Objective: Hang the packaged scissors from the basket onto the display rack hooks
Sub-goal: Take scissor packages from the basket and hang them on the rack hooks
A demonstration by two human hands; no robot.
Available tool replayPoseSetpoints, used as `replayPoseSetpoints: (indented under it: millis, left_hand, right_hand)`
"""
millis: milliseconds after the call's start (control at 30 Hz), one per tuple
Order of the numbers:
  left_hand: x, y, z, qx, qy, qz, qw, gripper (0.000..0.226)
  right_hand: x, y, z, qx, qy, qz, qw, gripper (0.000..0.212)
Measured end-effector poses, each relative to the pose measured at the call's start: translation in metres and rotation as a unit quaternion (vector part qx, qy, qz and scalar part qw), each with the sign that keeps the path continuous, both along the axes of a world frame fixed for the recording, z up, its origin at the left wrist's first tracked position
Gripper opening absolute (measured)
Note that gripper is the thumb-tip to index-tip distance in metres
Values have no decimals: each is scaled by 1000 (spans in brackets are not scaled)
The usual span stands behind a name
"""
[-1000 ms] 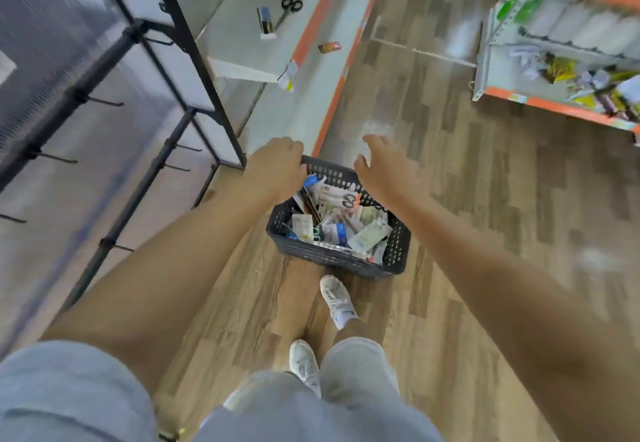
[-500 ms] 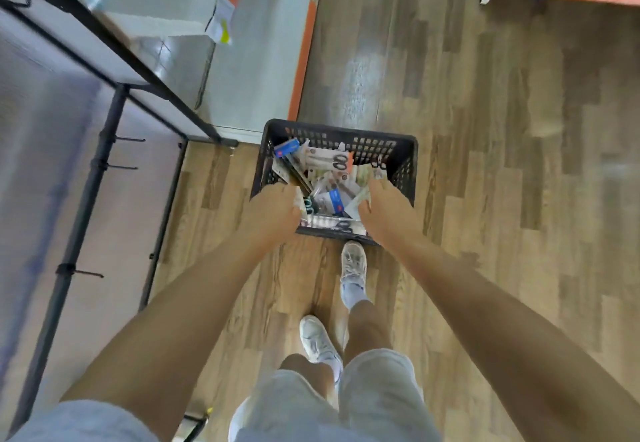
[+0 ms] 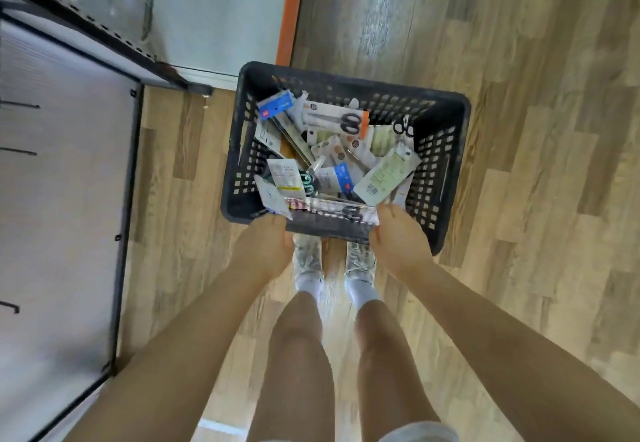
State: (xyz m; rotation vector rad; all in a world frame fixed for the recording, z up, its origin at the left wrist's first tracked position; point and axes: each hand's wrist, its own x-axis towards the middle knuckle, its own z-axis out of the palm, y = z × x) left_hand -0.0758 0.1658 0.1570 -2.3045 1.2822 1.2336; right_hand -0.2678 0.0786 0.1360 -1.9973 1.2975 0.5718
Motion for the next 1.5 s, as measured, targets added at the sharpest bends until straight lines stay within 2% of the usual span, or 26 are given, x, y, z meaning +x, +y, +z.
replayPoseSetpoints:
  millis: [167,300,433,600,733,833,1000,1067,1133,1267,1400,1500]
  left_hand:
    - [15,-22,-77,2,-21,24,1000,13]
    - [19,-47,-135,-10,-6,191,982,13]
    - [28,-69,-201,-21,8,246,969,18]
    - [54,-110,-273,-47,29,425,904,35]
    - [74,-118,-315,-101,22,518,849,34]
    - [74,-112,-326,-135,14,528,839,22]
    - [80,-101,-340,-180,12,539,823,28]
    - [82,-100,-341,-177,15,539,823,32]
    - [83,-99,-337,-176,24,537,825,33]
    - [85,-102,-331,-165,46,536,827,34]
    - [82,-107,-323,-158,77,528,831,18]
    - [74,-108,-321,-169,73,479,858,17]
  right_hand:
    - [21,-16,-69,-4,-2,14,1000,36]
    - [42,-45,-123,-18,2,25,1000,41]
    - [60,-68,-180,-31,-10,31,999,40]
    - [89,-94,-243,-46,-48,53,996,43]
    - [135,-95,-287,-7,-98,55,994,46]
    - [171,-81,-314,22,-118,54,991,46]
    - [205,-73,-346,10,-133,-24,991,33]
    - [207,-78,-350,-3,-122,-17,992,23]
    - [206,-83,-351,-8,-112,-5,994,24]
    - [195,-105,-345,55,-135,-85,986,28]
    - [166,-125,-334,145,-151,-151,966,30]
    - [141,-129,-332,210,-148,-172,951,25]
